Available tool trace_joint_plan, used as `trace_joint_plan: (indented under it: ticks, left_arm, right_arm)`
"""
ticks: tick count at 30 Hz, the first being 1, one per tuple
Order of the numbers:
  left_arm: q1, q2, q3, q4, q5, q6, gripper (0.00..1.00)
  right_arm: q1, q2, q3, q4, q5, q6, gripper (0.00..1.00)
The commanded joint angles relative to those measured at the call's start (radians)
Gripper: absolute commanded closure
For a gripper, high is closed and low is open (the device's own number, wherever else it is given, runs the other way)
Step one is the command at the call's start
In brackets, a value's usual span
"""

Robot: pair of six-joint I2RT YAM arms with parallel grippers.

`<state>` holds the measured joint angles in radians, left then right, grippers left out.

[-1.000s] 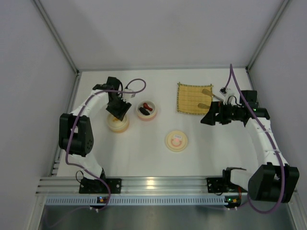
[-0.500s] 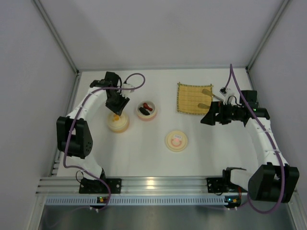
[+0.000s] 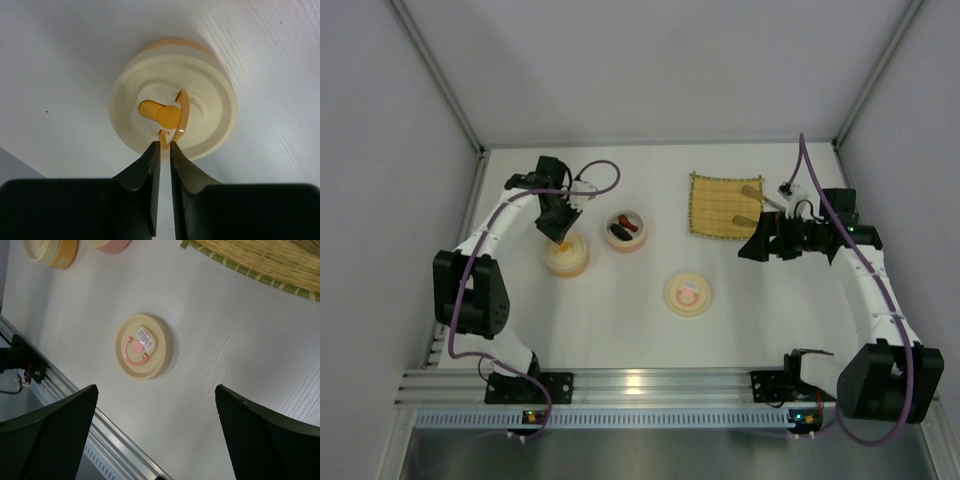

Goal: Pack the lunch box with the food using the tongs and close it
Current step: Adjust the box lid on the packing box.

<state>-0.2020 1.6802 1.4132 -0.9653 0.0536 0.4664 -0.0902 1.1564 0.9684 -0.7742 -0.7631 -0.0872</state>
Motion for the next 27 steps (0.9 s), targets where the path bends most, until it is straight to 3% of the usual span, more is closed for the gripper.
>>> trace_joint_plan:
  ticks: [1,10,22,25,27]
  left_arm:
    - [-0.004,-0.045,-0.049,0.034,-0.041,0.017,0.82]
    - [-0.014,-0.073,-0.16,0.068,-0.012,0.028,0.83]
    - [-0.016,-0.025,-0.169,0.069,0.078,0.014,0.83]
    - [-0.016,-0.016,-0.165,0.056,0.104,0.017,0.77]
    - [-0.016,-0.007,-0.155,0.034,0.129,0.018,0.66]
  right_arm:
    - [-0.014,-0.023,0.001,0.024,-0.021,-0.02,0.01]
    - [-0.014,-0.009,0.003,0.03,-0.025,-0.016,0.01]
    - [-0.014,-0.011,0.003,0.029,-0.025,-0.019,0.01]
    - [-0.014,-0.014,0.001,0.024,-0.03,-0.022,0.01]
    - [-0.014,-0.015,0.0,0.024,-0.03,-0.023,0.01]
